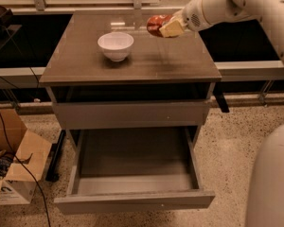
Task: Place coke can into middle drawer
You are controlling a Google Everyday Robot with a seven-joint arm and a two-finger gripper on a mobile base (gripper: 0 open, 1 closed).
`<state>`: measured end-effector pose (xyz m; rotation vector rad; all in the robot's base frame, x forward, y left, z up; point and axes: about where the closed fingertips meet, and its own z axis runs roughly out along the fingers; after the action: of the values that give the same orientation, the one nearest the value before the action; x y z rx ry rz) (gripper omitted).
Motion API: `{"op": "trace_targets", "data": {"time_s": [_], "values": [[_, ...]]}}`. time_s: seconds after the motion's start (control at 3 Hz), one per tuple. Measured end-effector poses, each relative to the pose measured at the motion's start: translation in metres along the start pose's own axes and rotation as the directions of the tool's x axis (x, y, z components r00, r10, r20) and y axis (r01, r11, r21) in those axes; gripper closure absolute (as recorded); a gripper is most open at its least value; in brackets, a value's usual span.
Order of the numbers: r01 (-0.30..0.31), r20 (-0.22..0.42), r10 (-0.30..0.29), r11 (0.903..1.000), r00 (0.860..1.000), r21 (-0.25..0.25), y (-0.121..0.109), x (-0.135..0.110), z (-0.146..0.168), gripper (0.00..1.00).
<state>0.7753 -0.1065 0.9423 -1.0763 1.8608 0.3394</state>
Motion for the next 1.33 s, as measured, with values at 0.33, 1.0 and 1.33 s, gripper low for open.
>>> {"op": "trace_targets", "data": {"time_s": [0.33,1.0,1.33], "values": [[0.077,0.035,-0.075,0.9955,0.997,-0.054,0.041,-0.02,-0.041,1.0],[0.19,0.161,-0.156,0.9563,0.974,-0.222,0.13,-0.027,-0.112,1.0],[0.235,0.23,-0.151,0.8857,0.961,-0.4,0.186,-0.004,-0.121,1.0]]}}
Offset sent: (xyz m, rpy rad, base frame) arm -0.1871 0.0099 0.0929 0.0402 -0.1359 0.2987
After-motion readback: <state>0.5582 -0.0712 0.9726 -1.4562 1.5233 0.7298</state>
